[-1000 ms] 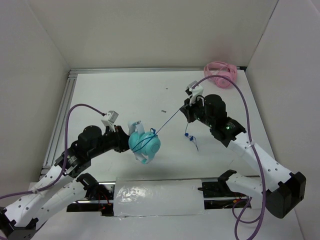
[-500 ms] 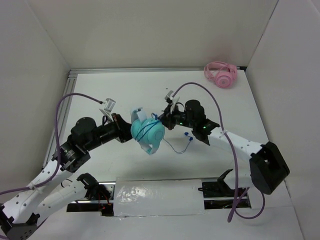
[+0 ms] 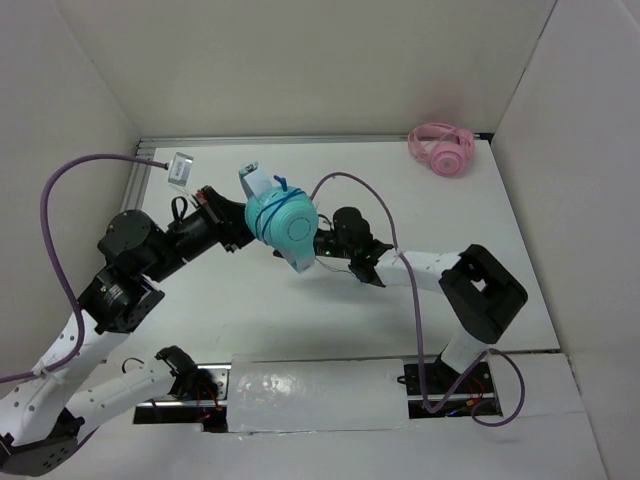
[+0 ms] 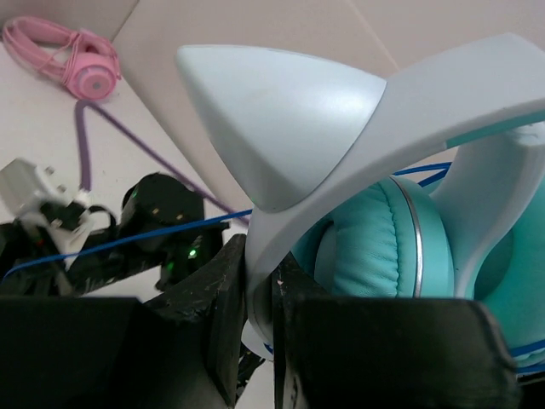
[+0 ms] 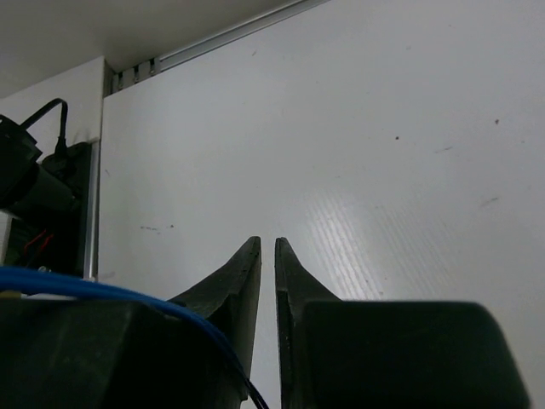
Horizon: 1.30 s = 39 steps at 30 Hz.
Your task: Wrap the headphones
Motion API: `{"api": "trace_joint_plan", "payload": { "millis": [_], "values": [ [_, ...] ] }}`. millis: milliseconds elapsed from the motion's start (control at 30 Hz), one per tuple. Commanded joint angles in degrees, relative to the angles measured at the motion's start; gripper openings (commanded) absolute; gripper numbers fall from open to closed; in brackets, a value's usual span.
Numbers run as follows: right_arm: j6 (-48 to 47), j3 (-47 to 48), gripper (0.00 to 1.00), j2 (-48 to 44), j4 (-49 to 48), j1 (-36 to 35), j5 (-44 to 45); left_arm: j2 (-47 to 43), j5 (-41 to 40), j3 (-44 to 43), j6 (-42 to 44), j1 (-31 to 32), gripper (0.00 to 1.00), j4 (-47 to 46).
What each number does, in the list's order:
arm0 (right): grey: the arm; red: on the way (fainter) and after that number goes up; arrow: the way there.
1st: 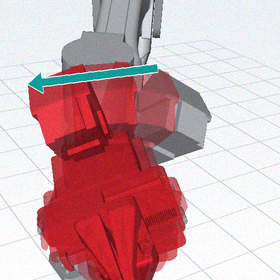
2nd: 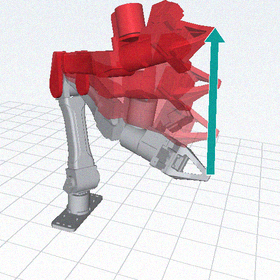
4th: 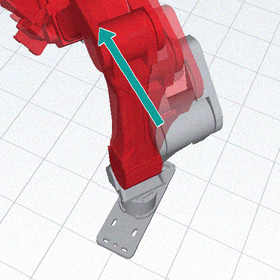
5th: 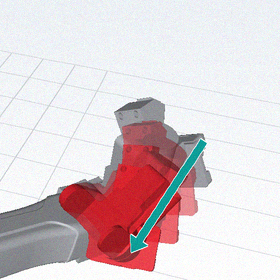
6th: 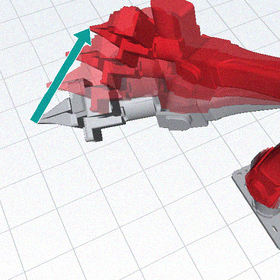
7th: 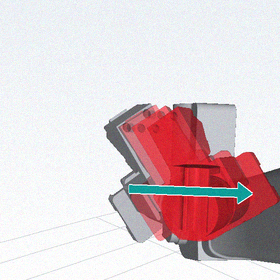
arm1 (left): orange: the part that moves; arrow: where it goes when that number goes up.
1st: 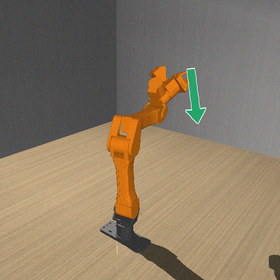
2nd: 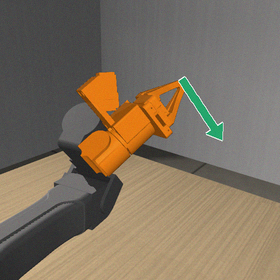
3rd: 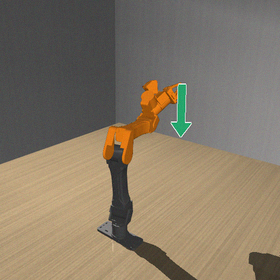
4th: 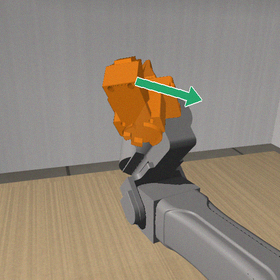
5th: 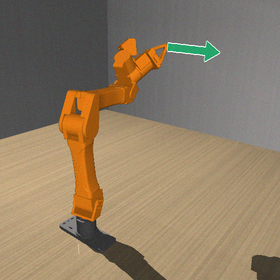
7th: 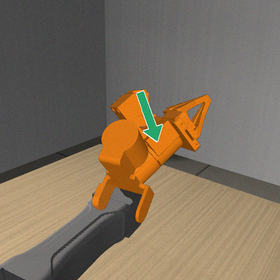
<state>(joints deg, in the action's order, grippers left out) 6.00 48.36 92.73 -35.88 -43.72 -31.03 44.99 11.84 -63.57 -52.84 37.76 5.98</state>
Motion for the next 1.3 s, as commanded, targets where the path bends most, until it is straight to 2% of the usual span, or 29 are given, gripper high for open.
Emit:
{"api": "trace_joint_plan", "payload": {
  "millis": [0, 133, 267, 367, 567, 700, 733, 833, 900, 1133, 1267],
  "values": [
    [2.43, 2.71, 0.19, 3.50, -8.76, -1.27, -2.98, -0.43, -1.38, -5.77, -1.65, 0.21, 0.00, -4.67],
    [4.71, -0.44, 0.19, 6.23, -11.83, -3.29, -4.31, 0.62, -6.98, -9.72, -0.78, 0.21, 0.00, -1.77],
    [7.18, -6.95, 0.16, 5.27, -16.41, -6.54, -0.98, 0.89, -11.57, -8.68, -2.26, 0.12, 0.00, -1.57],
    [8.32, -10.21, 0.00, 4.31, -16.77, -10.14, 1.57, 1.94, -19.18, -7.88, -3.93, 0.21, 0.00, -1.33],
    [7.10, -15.75, 0.00, -1.66, -12.39, -18.49, 8.86, 9.05, -32.47, -13.59, -7.71, 0.12, 0.00, 4.91],
    [6.92, -15.23, 0.00, -7.28, -1.32, -25.08, 20.89, 13.79, -38.98, -16.94, -14.73, 0.12, 0.00, 14.21],
    [6.92, -14.35, 0.00, -7.91, 1.48, -28.05, 27.01, 14.24, -40.30, -16.76, -16.14, 0.12, 0.00, 15.45],
    [8.41, -9.35, 0.00, -9.14, 15.10, -31.32, 37.57, 16.09, -45.14, -14.83, -20.27, -0.14, 0.00, 18.09],
    [9.99, -6.54, 0.00, -10.54, 23.44, -33.52, 40.59, 18.53, -46.98, -14.48, -22.47, -0.75, 0.00, 19.76],
    [14.65, -3.37, 0.00, -22.31, 41.65, -36.78, 50.08, 28.65, -40.86, -14.92, -28.89, -11.01, 0.00, 30.04],
    [21.22, 2.42, 0.00, -26.89, 59.47, -37.48, 58.07, 34.44, -35.92, -14.83, -33.63, -16.13, 0.00, 32.34]
  ]
}}
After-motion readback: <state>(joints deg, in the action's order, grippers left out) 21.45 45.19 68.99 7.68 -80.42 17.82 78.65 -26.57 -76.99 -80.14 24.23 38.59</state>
